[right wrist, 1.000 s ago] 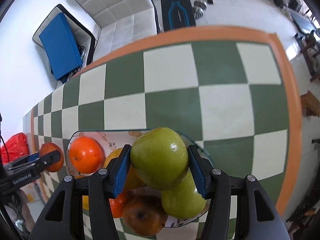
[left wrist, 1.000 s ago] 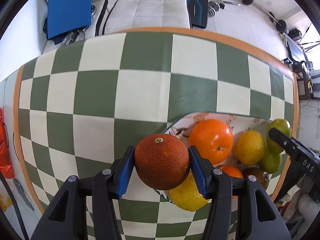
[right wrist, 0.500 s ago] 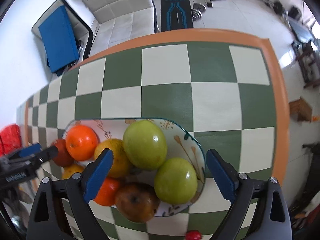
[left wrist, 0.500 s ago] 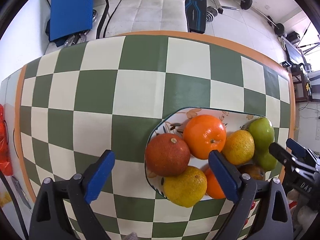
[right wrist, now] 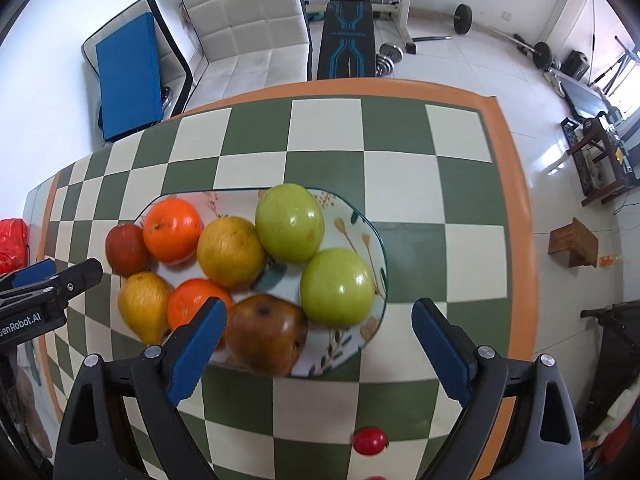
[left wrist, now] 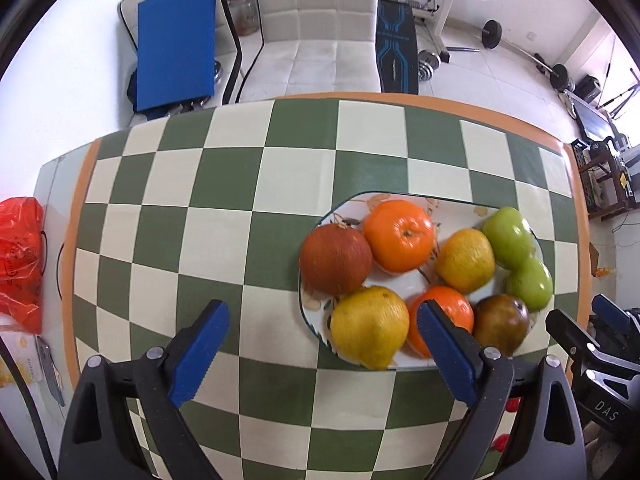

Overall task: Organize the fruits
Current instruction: 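Lift both open tools back from the plate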

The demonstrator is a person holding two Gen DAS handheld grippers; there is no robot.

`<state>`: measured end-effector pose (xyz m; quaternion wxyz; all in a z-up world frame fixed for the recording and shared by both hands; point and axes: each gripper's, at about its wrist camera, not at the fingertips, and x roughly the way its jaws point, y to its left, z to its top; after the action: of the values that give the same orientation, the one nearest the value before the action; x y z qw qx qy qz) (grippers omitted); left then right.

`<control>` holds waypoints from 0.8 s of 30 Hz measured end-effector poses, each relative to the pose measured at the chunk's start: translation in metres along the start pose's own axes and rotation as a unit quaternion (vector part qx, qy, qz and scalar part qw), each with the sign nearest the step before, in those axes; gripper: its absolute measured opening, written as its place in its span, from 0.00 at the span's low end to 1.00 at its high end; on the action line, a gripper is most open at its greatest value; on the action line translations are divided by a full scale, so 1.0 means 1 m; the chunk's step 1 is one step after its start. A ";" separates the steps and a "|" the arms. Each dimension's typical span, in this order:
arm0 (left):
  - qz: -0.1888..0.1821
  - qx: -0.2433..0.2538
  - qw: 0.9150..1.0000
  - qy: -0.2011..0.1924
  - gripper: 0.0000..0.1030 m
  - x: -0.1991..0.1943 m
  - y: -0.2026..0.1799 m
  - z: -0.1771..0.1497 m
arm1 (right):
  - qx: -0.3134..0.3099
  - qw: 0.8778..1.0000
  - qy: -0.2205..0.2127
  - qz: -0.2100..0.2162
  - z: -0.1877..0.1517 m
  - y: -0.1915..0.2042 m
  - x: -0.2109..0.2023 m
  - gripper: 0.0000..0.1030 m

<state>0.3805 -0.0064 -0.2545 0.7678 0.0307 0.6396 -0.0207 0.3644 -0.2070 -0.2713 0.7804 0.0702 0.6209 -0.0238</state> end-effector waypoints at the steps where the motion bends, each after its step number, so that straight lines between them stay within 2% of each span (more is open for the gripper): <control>1: 0.002 0.002 1.000 -0.005 0.93 -0.005 -0.001 -0.003 | -0.001 1.000 -0.006 -0.004 -0.004 0.000 -0.006 0.93; 9: 0.000 0.010 0.999 -0.050 0.93 -0.052 -0.006 -0.028 | 0.001 0.999 -0.049 -0.008 -0.028 -0.002 -0.055 0.93; 24: -0.018 0.018 0.991 -0.130 0.93 -0.156 -0.004 -0.079 | -0.001 0.990 -0.140 0.008 -0.081 0.004 -0.181 0.93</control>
<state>0.2747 -0.0056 -0.1158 0.8430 0.0300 0.5347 -0.0502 0.2450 -0.2008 -0.1123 0.8600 0.0698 0.5048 -0.0267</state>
